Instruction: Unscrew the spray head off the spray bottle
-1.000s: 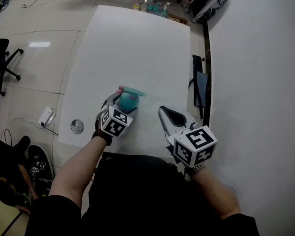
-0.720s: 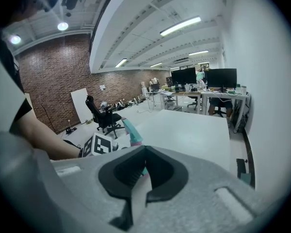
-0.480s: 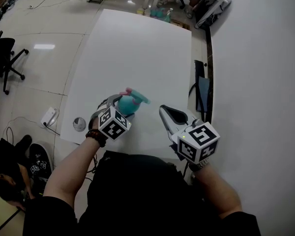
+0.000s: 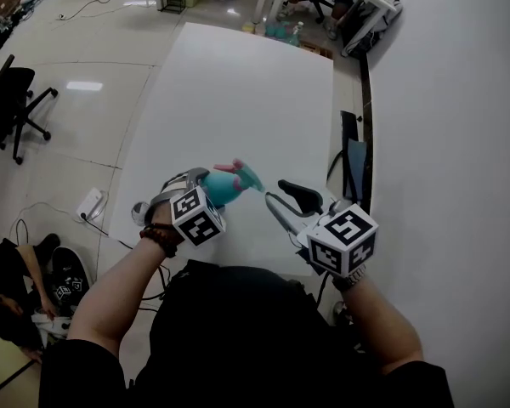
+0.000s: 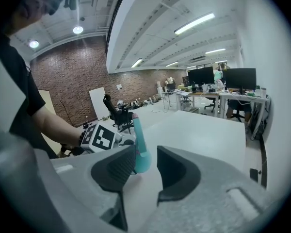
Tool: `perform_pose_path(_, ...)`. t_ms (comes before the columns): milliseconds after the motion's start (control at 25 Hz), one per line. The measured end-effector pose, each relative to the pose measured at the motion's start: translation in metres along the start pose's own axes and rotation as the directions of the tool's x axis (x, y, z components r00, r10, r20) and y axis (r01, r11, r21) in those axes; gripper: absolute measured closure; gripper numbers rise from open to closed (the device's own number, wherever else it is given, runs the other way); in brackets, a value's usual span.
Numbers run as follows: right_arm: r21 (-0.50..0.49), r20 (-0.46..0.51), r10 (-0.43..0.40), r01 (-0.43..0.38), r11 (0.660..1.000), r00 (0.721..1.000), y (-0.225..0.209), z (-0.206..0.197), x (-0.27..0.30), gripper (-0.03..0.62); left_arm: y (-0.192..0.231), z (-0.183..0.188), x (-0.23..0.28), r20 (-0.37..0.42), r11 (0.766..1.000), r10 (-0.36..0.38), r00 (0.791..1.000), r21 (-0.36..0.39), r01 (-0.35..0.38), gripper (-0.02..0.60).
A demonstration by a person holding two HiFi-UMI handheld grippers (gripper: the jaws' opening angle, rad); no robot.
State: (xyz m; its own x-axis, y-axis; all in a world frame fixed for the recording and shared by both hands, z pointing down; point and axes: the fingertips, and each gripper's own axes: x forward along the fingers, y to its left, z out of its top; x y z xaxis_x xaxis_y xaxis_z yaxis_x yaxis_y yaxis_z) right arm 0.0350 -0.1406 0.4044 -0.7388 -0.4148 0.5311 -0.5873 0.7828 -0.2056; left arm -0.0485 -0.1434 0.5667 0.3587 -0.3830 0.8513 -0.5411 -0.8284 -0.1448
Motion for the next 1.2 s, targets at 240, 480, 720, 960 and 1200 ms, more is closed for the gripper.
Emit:
perform_pose_path(240, -0.038, -0.06, 0.092, -0.094, 0.995, 0.994, 0.014, -0.004, 0.009, 0.418, -0.003, 0.0, -0.014, -0.076, 0.992, 0.018, 0.997, 0.13, -0.008, 0.186)
perform_pose_path(480, -0.075, -0.123, 0.152, -0.162, 0.984, 0.981, 0.024, -0.011, 0.014, 0.393, 0.0, -0.002, -0.029, -0.141, 0.97, 0.065, 0.988, 0.242, -0.029, 0.186)
perform_pose_path(720, -0.074, -0.137, 0.199, -0.21, 0.975, 0.97, 0.032, -0.015, 0.015, 0.395, 0.005, 0.0, -0.039, -0.191, 0.921, 0.163, 0.968, 0.381, -0.08, 0.184)
perform_pose_path(960, -0.067, -0.145, 0.194, -0.206, 0.976, 0.97, 0.034, -0.018, 0.018, 0.396, 0.011, 0.006, -0.047, -0.227, 0.87, 0.249, 0.941, 0.479, -0.115, 0.184)
perform_pose_path(1200, -0.063, -0.147, 0.164, -0.175, 0.983, 0.975, 0.029, -0.018, 0.016, 0.462, 0.015, 0.016, -0.053, -0.255, 0.849, 0.277, 0.927, 0.516, -0.112, 0.184)
